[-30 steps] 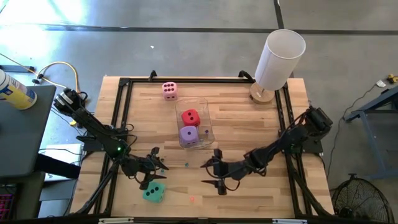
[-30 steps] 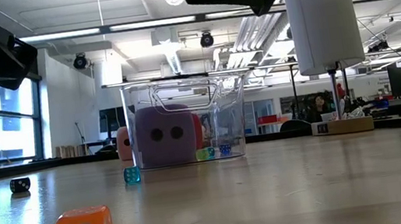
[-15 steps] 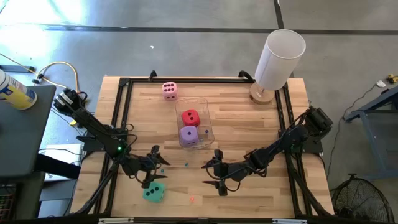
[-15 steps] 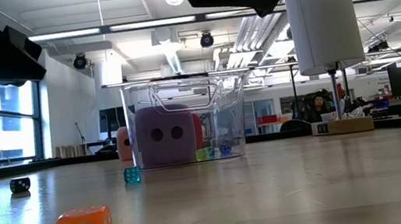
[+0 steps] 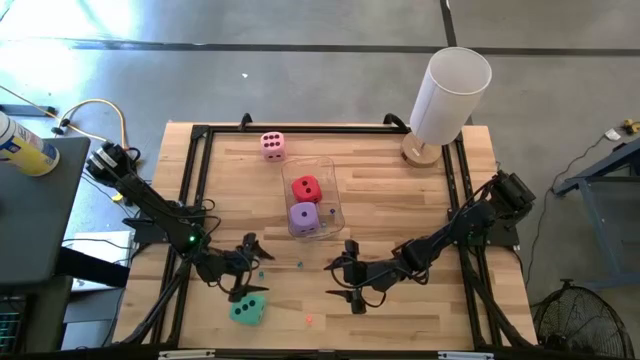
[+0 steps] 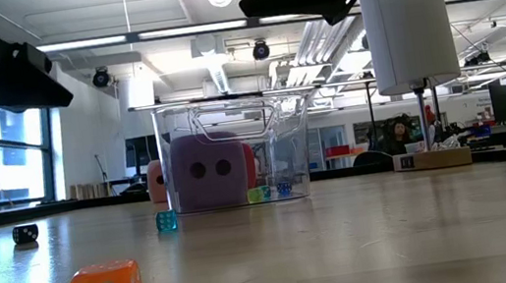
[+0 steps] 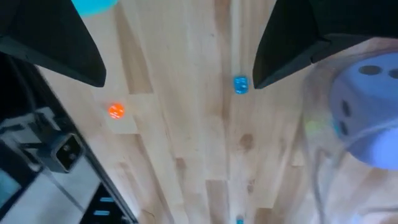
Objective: Pick & Place Dice
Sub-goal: Put the large light blue die into the transparent bin
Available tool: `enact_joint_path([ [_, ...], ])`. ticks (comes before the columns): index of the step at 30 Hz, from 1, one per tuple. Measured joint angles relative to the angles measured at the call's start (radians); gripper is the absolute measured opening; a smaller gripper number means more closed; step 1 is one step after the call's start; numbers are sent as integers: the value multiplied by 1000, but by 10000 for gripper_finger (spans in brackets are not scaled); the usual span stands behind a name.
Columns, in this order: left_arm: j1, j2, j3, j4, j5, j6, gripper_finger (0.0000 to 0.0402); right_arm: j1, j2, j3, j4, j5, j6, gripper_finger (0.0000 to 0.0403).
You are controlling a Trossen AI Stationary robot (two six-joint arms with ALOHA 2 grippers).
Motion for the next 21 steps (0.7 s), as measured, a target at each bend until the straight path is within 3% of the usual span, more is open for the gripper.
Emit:
enact_joint_path([
  [21,16,0,0,8,-37,50,397,0,0,0,-16,0,3,270],
])
